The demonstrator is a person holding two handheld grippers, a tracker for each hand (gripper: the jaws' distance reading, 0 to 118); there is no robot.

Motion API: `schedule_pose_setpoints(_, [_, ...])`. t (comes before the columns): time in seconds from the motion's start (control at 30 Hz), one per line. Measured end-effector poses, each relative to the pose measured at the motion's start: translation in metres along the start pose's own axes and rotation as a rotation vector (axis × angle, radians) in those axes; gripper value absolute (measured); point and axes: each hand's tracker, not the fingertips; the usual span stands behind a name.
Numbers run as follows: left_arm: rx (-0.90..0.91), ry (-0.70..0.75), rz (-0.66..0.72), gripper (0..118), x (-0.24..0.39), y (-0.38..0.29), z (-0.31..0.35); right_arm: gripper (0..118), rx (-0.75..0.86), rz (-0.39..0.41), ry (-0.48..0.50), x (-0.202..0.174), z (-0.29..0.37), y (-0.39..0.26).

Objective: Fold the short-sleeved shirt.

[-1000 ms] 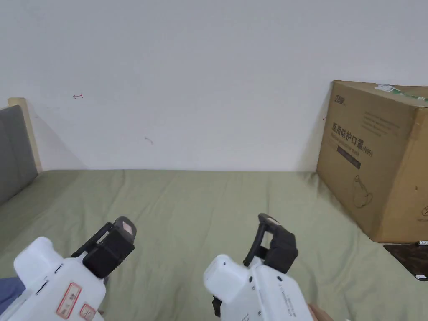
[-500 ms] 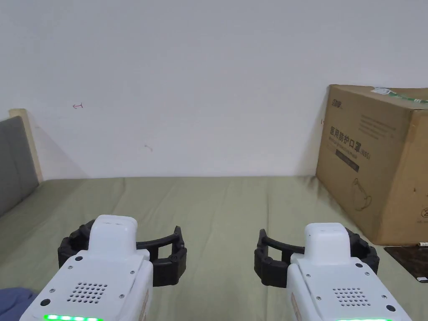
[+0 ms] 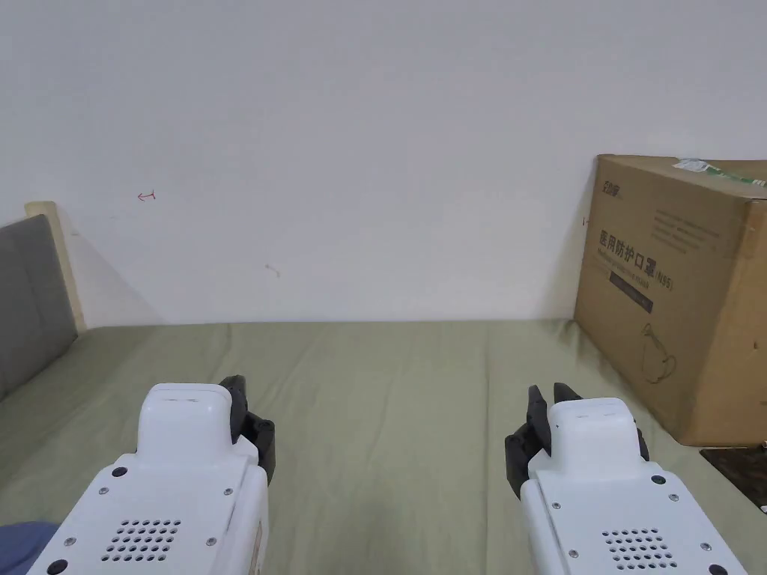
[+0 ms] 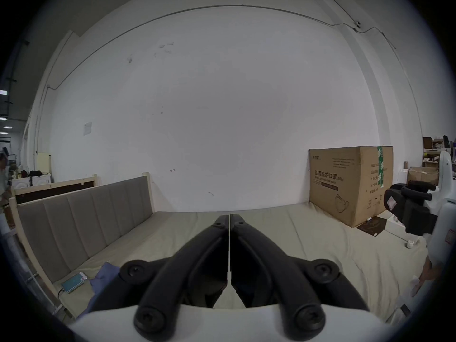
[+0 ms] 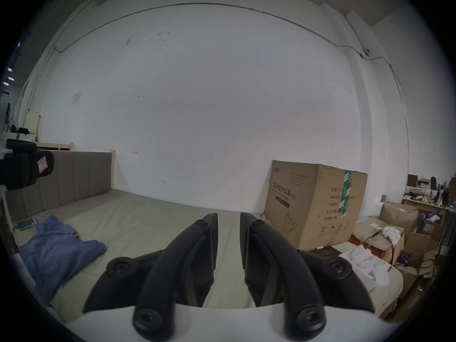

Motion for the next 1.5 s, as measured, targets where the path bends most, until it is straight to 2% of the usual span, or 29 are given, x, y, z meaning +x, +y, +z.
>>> schedule_pose_setpoints(0.03, [-0.01, -0.014, 0.008, 0, -0.002, 0.0, -0.002, 7, 0.002, -0.004, -0.008, -0.001, 0.0, 0.0])
schedule_pose_setpoints(0.2, [-0.065, -0.035, 0.059, 0, -0.004, -0.002, -0.011, 0, -0.007, -0.027, -0.01, 0.002, -0.002, -0.001])
schedule_pose_setpoints(0.73, [-0.099, -0.038, 0.075, 0, -0.013, -0.003, -0.019, 0, -0.067, -0.041, 0.023, -0.002, -0.013, -0.004])
schedule_pose_setpoints(0.87, [-0.103, -0.016, 0.063, 0, -0.033, 0.001, -0.009, 0, -0.071, -0.102, 0.114, -0.022, -0.024, 0.003])
schedule_pose_setpoints(1.0, [-0.087, 0.155, 0.042, 0, -0.075, 0.007, 0.015, 0, -0.05, -0.072, 0.256, -0.07, -0.034, 0.013])
schedule_pose_setpoints(1.13, [-0.098, 0.291, 0.062, 0, -0.12, 0.011, 0.042, 0, -0.047, -0.088, 0.411, -0.119, -0.034, 0.018])
schedule_pose_setpoints(1.3, [-0.128, 0.446, 0.037, 0, -0.157, 0.007, 0.072, 0, -0.05, -0.061, 0.555, -0.171, -0.028, 0.02])
schedule_pose_setpoints(1.5, [-0.17, 0.512, 0.067, 0, -0.186, -0.005, 0.09, 0, -0.064, -0.043, 0.639, -0.207, -0.02, 0.018])
